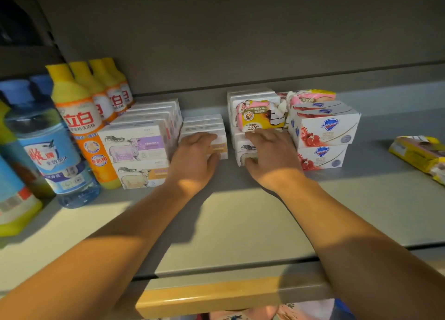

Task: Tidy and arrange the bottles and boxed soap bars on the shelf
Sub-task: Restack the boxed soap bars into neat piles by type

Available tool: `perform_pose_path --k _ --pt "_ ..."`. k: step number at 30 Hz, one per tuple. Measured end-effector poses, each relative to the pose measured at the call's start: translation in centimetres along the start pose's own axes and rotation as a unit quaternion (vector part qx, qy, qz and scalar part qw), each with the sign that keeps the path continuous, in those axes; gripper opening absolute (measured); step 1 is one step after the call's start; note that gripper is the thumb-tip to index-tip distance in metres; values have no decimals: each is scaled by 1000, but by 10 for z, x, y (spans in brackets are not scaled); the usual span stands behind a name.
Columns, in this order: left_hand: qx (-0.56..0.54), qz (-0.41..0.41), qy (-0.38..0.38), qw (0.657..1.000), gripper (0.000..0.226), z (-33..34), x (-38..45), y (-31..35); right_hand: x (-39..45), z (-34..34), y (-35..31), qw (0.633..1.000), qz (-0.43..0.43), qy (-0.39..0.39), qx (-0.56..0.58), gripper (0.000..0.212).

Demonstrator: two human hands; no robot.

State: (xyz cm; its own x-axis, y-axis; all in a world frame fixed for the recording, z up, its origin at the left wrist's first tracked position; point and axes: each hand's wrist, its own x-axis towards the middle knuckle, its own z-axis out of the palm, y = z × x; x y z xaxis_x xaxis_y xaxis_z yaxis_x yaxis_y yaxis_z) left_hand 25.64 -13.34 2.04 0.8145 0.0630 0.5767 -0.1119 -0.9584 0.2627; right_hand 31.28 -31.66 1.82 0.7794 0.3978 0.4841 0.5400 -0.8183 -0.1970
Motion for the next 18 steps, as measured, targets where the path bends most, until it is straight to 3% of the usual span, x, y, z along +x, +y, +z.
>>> perform_pose_path --k 6,9,13,15,18 --pt "-68 35 -38 996 37 -18 -44 4 -2 -2 -15 999 -17 22 -24 52" --pt "-123 -30 -32 991 33 -16 -44 4 -3 -5 -15 999 -6 47 2 47" --pt "-222 -90 -25 971 31 -14 -36 6 -3 -1 -16 999 19 -17 -40 57" --pt "-264 -110 -8 958 28 -16 -32 2 -2 -3 -18 999 12 -7 -39 52" --pt "-284 -122 -14 951 37 -21 -28 -9 -6 -12 -18 998 -23 6 62 43"
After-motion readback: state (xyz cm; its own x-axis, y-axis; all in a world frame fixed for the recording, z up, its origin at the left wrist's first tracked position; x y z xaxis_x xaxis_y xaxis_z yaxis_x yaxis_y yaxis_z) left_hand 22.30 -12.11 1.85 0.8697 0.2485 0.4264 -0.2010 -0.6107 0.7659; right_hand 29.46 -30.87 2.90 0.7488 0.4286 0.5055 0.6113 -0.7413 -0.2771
